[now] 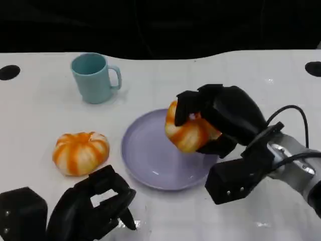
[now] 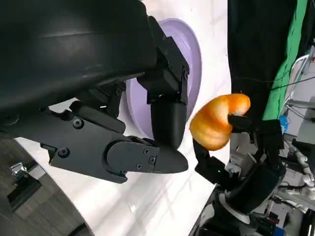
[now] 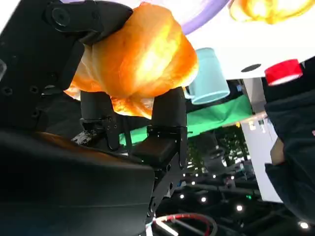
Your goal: Grasp the bread from the table and place it into the plate.
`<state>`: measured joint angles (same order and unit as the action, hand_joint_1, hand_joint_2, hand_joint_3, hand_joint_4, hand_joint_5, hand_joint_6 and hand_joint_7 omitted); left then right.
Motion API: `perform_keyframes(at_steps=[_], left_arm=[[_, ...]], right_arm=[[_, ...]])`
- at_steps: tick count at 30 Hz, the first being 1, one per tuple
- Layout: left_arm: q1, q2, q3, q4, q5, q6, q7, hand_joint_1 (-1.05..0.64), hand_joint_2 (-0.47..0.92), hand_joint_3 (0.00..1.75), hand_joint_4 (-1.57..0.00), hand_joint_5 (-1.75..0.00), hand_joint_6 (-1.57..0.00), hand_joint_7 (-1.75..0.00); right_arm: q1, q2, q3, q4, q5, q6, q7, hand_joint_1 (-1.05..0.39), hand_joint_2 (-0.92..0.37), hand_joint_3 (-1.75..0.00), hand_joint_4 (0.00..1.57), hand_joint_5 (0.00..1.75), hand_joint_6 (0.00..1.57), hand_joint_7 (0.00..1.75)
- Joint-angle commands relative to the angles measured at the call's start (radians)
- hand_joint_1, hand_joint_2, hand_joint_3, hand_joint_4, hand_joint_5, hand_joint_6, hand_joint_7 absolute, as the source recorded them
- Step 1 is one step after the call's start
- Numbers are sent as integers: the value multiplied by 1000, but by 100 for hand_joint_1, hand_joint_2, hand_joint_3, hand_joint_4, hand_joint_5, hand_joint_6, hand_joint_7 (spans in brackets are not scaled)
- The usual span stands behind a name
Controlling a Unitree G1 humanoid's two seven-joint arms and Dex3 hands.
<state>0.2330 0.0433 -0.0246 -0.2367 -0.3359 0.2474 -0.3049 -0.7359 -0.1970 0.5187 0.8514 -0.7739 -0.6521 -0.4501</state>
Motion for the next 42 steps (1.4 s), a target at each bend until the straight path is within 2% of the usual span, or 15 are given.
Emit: perform_keyframes(at_steps=[1,2,3,4,5,6,9,12,13,14,15,19,28,36,42], left_arm=[[2,10,4,6,14,-15,6,-56,92,30,-74,-175,-63,-158],[3,10,4,4,14,-13,8,-56,92,30,-74,-175,-64,-158],[3,10,3,3,14,-11,9,-56,92,30,-74,-175,-64,-157],[3,9,3,2,15,-9,10,-56,92,30,-74,-175,-64,-157],[3,8,3,1,15,-8,11,-57,92,30,-75,-175,-64,-157],[3,8,4,1,13,-7,9,-57,92,29,-75,-175,-65,-157],[3,7,5,1,11,-6,8,-57,92,28,-75,-175,-65,-157],[3,7,5,2,11,-10,5,-57,92,28,-74,-175,-65,-157],[4,7,5,1,9,-9,5,-56,92,28,-74,-175,-65,-157],[4,7,5,-1,10,-9,5,-56,92,28,-74,-175,-64,-157],[5,7,5,-1,9,-10,5,-56,92,28,-74,-175,-64,-157],[5,6,5,-2,8,-8,5,-55,92,28,-74,-175,-64,-157],[6,7,7,-6,5,-1,6,-56,92,28,-73,-175,-63,-157],[6,6,4,-6,10,-6,8,-56,92,28,-73,-175,-63,-157],[2,5,5,4,8,-13,3,-57,92,28,-74,-175,-64,-156]], right_arm=[[-26,19,6,48,8,-26,-13,-10,-25,-133,95,175,73,175],[-27,25,5,58,15,-35,-7,-9,-25,-133,95,175,73,175],[-29,30,3,67,23,-45,2,-9,-27,-133,95,175,77,162],[-29,35,0,76,32,-52,14,-8,-28,-132,94,175,83,145],[-30,39,-2,84,39,-58,22,-10,-29,-124,94,165,91,111],[-31,42,-3,89,46,-57,41,-12,-30,-116,93,157,96,86],[-30,46,-9,96,76,-64,109,-21,-44,-84,82,132,95,47],[-28,38,-3,82,85,-51,179,-36,-74,-34,74,79,82,18],[-29,32,3,72,77,-38,204,-42,-83,-20,64,61,73,9],[-29,25,8,61,70,-26,228,-46,-88,-16,56,52,67,4],[-28,19,11,50,65,-18,248,-52,-90,-17,46,43,57,2],[-14,1,7,6,68,10,310,-62,-92,-22,31,34,45,0],[34,-44,-17,-119,99,69,433,-71,-92,-29,14,29,32,0],[106,-107,-69,-276,164,86,522,-70,-92,-24,15,32,33,1],[171,-145,-112,-363,205,58,517,-66,-92,-20,29,42,45,6]])
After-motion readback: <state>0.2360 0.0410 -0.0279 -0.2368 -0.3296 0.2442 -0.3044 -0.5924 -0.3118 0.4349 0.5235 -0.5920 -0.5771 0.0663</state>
